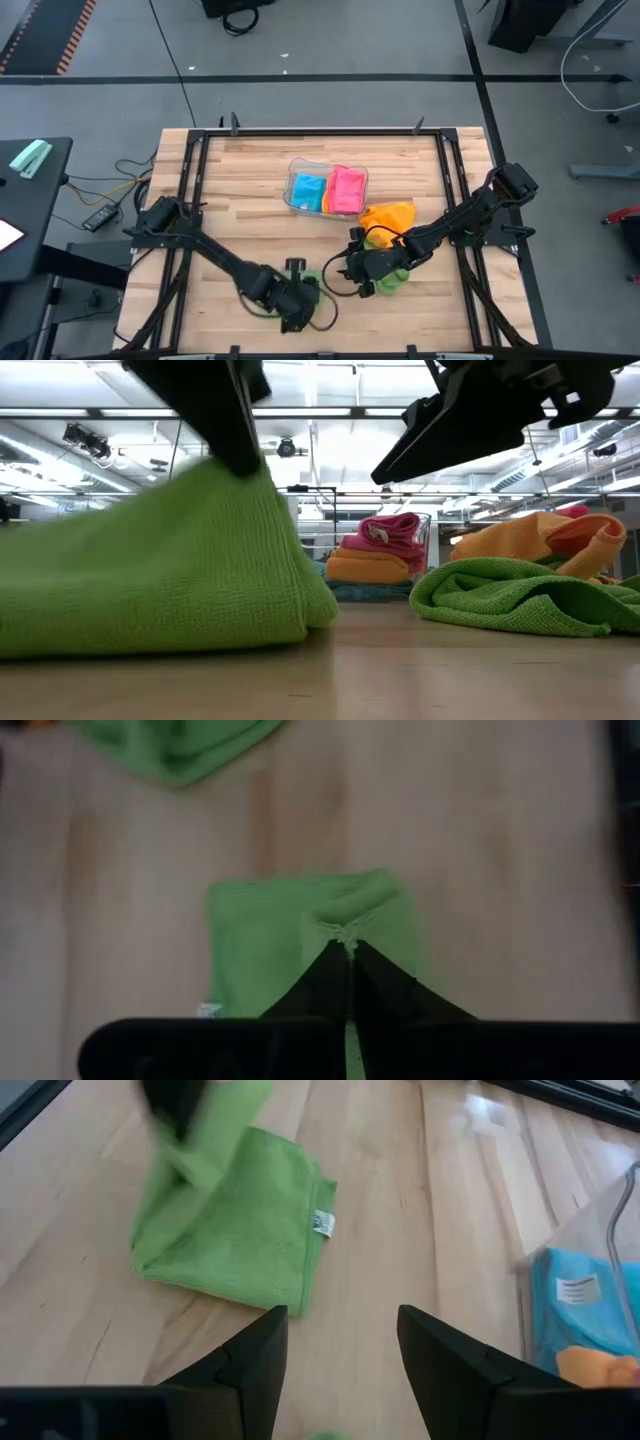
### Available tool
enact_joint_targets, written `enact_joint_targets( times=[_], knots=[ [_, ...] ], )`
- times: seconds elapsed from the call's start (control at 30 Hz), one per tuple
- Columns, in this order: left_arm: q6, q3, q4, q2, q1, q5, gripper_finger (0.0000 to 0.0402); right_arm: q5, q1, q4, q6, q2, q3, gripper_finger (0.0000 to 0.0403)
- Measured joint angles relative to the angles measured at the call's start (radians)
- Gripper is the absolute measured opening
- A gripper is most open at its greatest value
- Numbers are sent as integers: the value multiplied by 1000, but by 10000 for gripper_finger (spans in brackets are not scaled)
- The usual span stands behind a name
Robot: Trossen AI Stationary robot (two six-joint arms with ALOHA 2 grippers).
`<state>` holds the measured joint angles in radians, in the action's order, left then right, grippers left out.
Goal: Fold microfiber towels
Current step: Fold the top green microfiber cloth
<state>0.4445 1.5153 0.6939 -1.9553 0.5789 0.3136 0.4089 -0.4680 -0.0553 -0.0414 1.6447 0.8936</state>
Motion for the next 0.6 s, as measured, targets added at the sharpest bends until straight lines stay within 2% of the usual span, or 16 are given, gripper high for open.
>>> enact_joint_targets(
  times=[0.13,0.2,0.4,0.6],
  knots=[
    [32,21,1,0,61,3,12,1,0,1,-2,0,0,198],
    [71,22,-14,0,92,4,22,-6,0,0,-3,0,0,198],
    [221,-43,-72,-1,160,7,70,-25,0,-16,-1,0,0,198],
    [309,-85,-203,-1,199,-17,143,-26,0,-27,0,0,0,198]
  ],
)
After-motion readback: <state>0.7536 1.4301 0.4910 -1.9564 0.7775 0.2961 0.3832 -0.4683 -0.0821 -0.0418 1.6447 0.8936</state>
